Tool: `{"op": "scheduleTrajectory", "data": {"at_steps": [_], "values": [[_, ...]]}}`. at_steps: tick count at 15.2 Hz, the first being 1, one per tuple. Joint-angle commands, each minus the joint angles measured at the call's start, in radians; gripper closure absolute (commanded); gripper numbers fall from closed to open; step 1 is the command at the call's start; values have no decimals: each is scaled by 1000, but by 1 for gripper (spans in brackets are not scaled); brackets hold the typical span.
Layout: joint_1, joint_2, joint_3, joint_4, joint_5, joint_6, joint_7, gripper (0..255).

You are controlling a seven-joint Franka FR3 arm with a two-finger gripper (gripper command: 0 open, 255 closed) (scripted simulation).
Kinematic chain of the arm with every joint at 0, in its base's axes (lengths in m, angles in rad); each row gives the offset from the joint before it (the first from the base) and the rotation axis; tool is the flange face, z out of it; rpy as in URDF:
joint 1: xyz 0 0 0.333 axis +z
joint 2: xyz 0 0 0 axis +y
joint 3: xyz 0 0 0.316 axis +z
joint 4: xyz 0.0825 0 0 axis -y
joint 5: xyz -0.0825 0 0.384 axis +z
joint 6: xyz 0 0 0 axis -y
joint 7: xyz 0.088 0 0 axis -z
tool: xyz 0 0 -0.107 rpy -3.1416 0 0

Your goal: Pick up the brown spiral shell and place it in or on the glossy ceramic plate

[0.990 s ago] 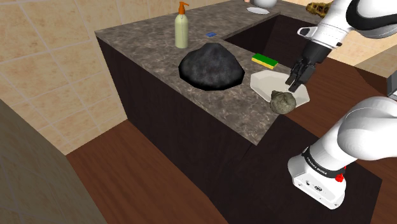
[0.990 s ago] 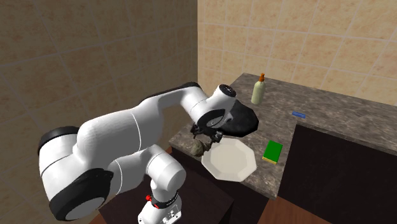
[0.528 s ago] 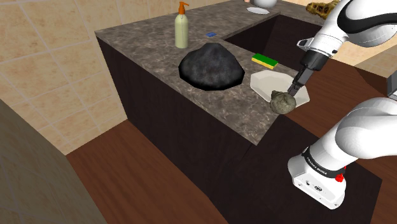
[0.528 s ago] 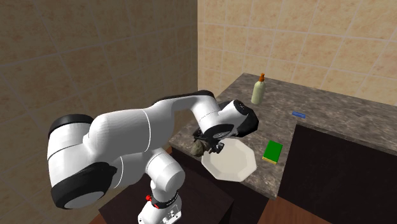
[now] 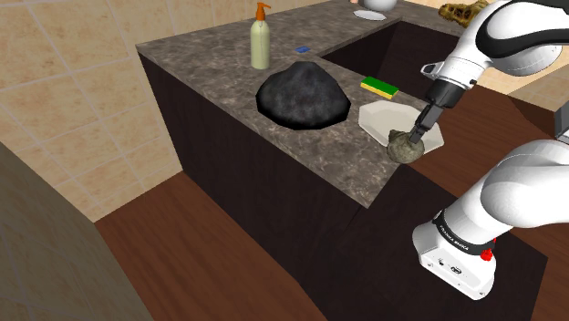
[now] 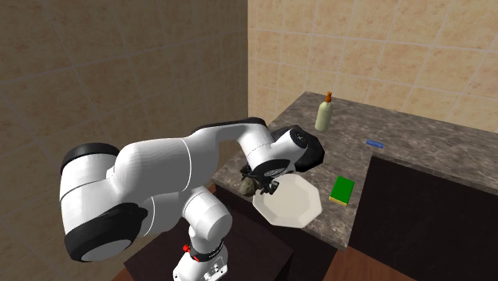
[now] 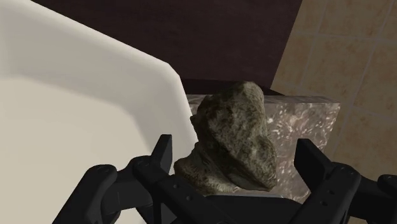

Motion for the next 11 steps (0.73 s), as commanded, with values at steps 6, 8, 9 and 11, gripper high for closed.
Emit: {"op": "scheduleTrajectory", "data": {"at_steps": [6, 8, 9, 11], "values": [[0, 0, 0, 0, 0, 1, 0, 255], [1, 2, -1, 1, 0, 1, -1, 255], [0, 2, -1, 0, 0, 1, -1, 255], [1, 2, -1, 1, 0, 1, -1, 255]]}}
